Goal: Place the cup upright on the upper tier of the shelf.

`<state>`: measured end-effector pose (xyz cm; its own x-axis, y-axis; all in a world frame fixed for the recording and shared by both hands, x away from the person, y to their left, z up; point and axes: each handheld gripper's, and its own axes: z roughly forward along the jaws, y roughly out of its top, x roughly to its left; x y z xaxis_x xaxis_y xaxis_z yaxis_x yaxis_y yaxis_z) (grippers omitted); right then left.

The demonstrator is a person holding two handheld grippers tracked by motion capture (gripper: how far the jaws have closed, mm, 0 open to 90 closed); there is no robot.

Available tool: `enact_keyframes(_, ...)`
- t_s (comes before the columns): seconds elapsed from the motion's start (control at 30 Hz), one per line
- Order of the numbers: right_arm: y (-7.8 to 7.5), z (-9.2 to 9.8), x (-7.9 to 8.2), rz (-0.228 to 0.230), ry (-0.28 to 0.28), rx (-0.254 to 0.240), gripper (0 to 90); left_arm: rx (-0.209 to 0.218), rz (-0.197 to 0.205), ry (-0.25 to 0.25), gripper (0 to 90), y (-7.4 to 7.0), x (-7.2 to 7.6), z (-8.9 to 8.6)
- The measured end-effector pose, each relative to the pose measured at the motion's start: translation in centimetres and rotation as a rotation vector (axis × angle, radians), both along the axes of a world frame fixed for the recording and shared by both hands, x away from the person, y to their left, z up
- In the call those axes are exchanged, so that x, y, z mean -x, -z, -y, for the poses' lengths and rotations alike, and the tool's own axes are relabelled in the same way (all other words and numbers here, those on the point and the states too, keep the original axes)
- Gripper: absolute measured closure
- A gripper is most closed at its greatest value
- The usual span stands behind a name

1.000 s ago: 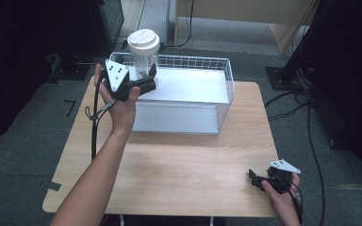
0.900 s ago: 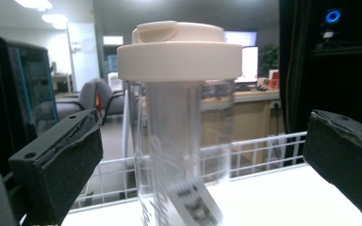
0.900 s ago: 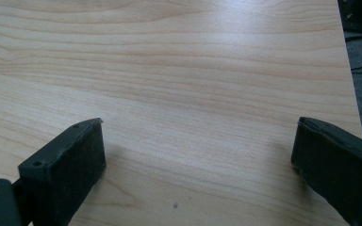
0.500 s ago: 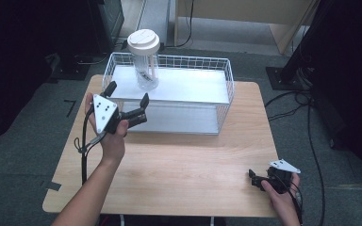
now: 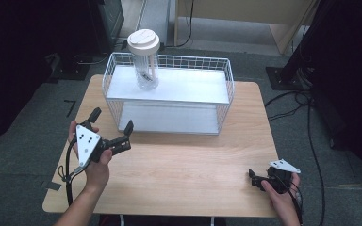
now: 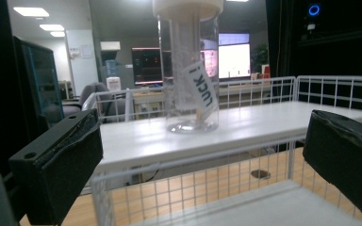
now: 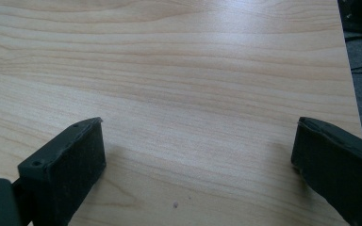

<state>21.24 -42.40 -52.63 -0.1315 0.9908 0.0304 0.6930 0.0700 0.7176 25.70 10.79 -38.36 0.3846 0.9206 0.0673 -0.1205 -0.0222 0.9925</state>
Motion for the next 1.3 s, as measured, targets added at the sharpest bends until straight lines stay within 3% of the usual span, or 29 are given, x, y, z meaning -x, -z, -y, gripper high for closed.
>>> enact_keyframes(0.13,0.0,0.0,0.0,-0.001,0.001,0.0,3.1,-0.008,-0.019,-0.009,0.0,1.0,0.9,-0.8)
enact_keyframes(0.27,0.0,0.0,0.0,-0.001,0.0,-0.002,3.1,-0.045,-0.049,-0.013,0.0,3.0,2.2,-1.4)
enact_keyframes(0.43,0.0,0.0,0.0,-0.002,0.002,-0.003,3.1,-0.023,-0.101,-0.011,0.0,4.3,3.0,-2.1)
enact_keyframes(0.6,0.0,0.0,0.0,-0.001,0.0,-0.002,3.1,-0.094,-0.142,-0.028,0.0,5.9,4.0,-3.2)
enact_keyframes(0.8,0.0,0.0,0.0,-0.001,0.0,-0.001,3.1,-0.132,-0.186,-0.058,0.0,7.7,4.5,-4.4)
enact_keyframes(0.83,0.0,0.0,0.0,-0.001,0.0,-0.001,3.1,-0.137,-0.218,-0.07,0.0,8.6,4.6,-4.9)
enact_keyframes(0.87,0.0,0.0,0.0,-0.001,0.0,-0.001,3.1,-0.137,-0.218,-0.07,0.0,8.6,4.6,-4.9)
enact_keyframes(0.97,0.0,0.0,0.0,-0.001,0.0,0.0,3.1,-0.172,-0.28,-0.107,0.0,10.3,4.8,-6.1)
enact_keyframes(1.0,0.0,0.0,0.0,-0.001,0.0,0.0,3.1,-0.172,-0.28,-0.107,0.0,10.3,4.8,-6.1)
enact_keyframes(1.1,0.0,0.0,0.0,-0.002,-0.001,0.0,3.2,-0.215,-0.358,-0.142,0.0,11.2,4.5,-7.0)
enact_keyframes(1.17,0.0,0.0,0.0,-0.002,-0.001,0.0,3.1,-0.199,-0.42,-0.128,0.0,11.8,4.2,-8.1)
enact_keyframes(1.2,0.0,0.0,0.0,-0.002,-0.001,0.0,3.1,-0.199,-0.42,-0.128,0.0,11.8,4.2,-8.1)
enact_keyframes(1.3,0.0,0.0,0.0,-0.002,-0.001,0.0,3.2,-0.231,-0.485,-0.145,0.0,12.5,3.7,-8.8)
